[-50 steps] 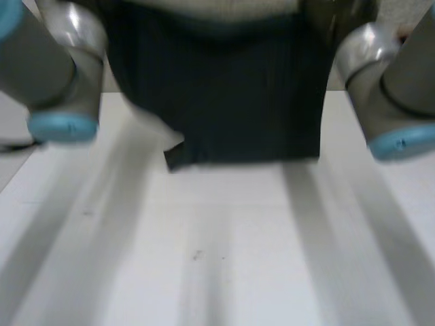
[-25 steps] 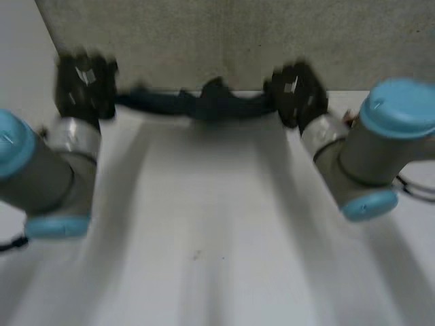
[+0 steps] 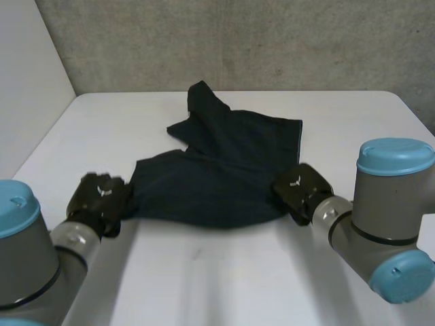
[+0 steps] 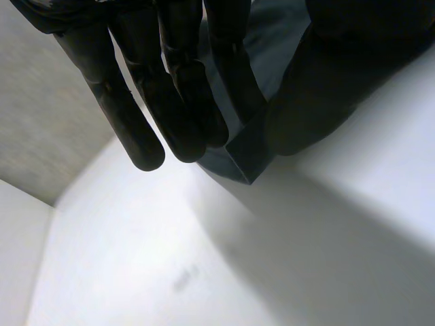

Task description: Fold the shorts.

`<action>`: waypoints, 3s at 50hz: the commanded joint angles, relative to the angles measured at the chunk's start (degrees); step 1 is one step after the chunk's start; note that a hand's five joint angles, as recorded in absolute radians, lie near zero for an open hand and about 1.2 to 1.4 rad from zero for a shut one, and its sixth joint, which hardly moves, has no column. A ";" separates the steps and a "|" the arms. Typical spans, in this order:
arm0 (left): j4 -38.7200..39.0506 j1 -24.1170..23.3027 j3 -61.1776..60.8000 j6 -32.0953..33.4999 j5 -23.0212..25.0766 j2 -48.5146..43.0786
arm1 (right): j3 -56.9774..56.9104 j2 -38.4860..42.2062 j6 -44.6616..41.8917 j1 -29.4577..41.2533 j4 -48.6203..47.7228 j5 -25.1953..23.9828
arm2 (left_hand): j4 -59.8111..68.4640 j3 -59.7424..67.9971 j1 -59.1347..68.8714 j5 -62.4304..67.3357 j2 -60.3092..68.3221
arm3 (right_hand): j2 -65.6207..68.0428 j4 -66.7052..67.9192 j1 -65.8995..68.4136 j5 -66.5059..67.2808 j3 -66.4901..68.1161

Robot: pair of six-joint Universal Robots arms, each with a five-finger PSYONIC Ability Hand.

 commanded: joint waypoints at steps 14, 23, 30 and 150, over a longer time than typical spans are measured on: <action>-23.13 -11.16 -5.36 2.31 0.53 13.10 | 9.66 -8.55 -8.95 -1.27 19.56 -0.70 | -27.42 -26.97 -22.40 -23.20 -27.39 | 12.20 11.85 23.87 13.29 10.63; -14.80 -0.45 7.29 5.56 7.99 10.03 | 12.47 -8.72 -8.51 -2.15 13.94 -0.79 | -56.19 -55.73 -51.16 -51.96 -56.16 | 12.20 11.85 23.87 13.29 10.63; -5.29 4.31 18.00 4.16 19.86 -4.54 | 14.05 -8.64 -8.42 -2.06 10.95 -0.70 | -50.47 -50.01 -45.44 -46.24 -50.44 | 12.20 11.85 23.87 13.29 10.63; -29.28 -3.16 -0.87 -18.96 7.83 10.72 | 11.33 -10.39 26.90 -2.41 3.04 -6.15 | -45.41 -44.95 -40.39 -41.18 -45.38 | 12.20 11.85 23.87 13.29 10.63</action>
